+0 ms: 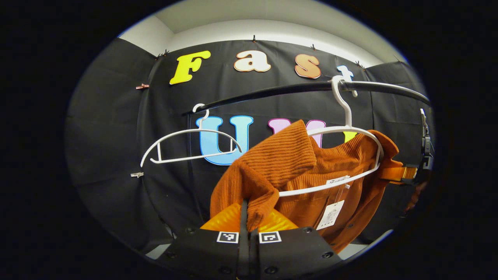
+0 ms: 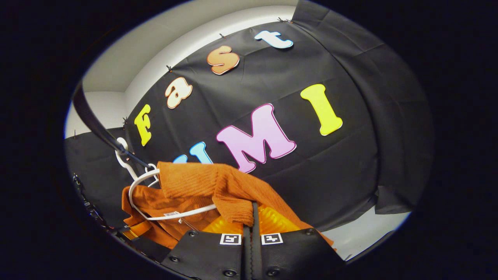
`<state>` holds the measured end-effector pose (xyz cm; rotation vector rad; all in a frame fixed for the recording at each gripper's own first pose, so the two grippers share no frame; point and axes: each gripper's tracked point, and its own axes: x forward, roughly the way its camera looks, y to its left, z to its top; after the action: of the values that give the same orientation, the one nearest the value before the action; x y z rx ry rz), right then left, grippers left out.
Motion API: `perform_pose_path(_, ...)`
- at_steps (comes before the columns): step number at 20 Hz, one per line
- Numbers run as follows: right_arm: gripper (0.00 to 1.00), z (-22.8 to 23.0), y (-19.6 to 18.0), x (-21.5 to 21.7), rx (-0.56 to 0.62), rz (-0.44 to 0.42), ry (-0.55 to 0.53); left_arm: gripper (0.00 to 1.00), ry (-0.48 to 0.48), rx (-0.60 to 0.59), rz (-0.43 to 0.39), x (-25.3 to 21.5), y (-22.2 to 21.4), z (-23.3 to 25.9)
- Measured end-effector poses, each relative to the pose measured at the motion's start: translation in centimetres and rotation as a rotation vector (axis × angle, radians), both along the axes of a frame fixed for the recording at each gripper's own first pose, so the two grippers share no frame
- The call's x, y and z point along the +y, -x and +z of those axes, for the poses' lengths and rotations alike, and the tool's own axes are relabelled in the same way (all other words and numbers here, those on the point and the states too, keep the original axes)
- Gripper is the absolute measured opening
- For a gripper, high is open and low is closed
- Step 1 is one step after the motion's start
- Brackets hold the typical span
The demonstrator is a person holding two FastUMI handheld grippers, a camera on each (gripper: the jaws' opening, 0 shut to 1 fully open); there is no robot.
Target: Grasp the clothes on the hanger with both hands and then place them into the laundry hamper below.
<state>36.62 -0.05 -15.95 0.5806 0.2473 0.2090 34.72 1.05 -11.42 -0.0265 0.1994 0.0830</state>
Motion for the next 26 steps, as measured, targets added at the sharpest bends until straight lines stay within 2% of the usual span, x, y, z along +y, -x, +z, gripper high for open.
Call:
perform_pose_path(3,0.04,2.4,-1.2,-1.7,-0.046,-0.031,0.002,0.04,-0.041,-0.018,-0.006,1.1,-0.1,1.7)
perform_pose_path(4,0.08,2.9,-1.6,-2.2,-0.061,-0.042,0.002,0.05,-0.053,-0.024,-0.003,1.7,-0.2,2.1)
perform_pose_path(5,0.04,3.3,-2.1,-2.9,-0.070,-0.058,0.009,0.05,-0.054,-0.023,0.002,2.0,-0.5,2.4)
perform_pose_path(6,0.04,3.3,-2.7,-3.2,-0.075,-0.072,0.025,0.05,-0.048,-0.021,0.006,2.5,-0.7,2.4)
perform_pose_path(7,0.04,2.8,-3.1,-3.8,-0.067,-0.087,0.050,0.05,-0.041,-0.020,0.012,3.1,-0.9,2.4)
perform_pose_path(8,0.09,2.1,-3.4,-4.1,-0.058,-0.097,0.065,0.05,-0.034,-0.016,0.025,3.9,-1.0,2.2)
perform_pose_path(9,0.04,1.4,-3.6,-4.4,-0.042,-0.105,0.075,0.04,-0.022,-0.005,0.031,4.4,-1.2,1.9)
perform_pose_path(11,0.04,-0.6,-3.6,-4.8,-0.006,-0.115,0.086,0.04,0.018,0.042,0.027,4.8,-1.2,0.1)
perform_pose_path(13,0.04,-2.8,-2.8,-4.2,0.033,-0.104,0.086,0.05,0.009,0.078,0.025,5.4,-0.8,-1.8)
perform_pose_path(17,0.04,-6.8,-0.3,-1.1,0.103,-0.049,0.041,0.05,0.037,0.148,0.039,6.1,0.7,-6.6)
perform_pose_path(18,0.07,-7.4,0.8,0.0,0.113,-0.025,0.029,0.05,0.037,0.154,0.038,5.9,1.3,-7.4)
perform_pose_path(19,0.04,-7.9,1.8,1.3,0.121,0.005,0.016,0.05,0.034,0.162,0.029,5.5,1.8,-8.1)
perform_pose_path(22,0.04,-7.9,4.9,5.4,0.118,0.098,-0.025,0.05,0.044,0.163,-0.051,2.7,3.7,-9.6)
perform_pose_path(26,0.04,-4.7,8.4,10.5,0.066,0.216,-0.090,0.05,0.056,0.113,-0.159,-1.9,5.0,-7.4)
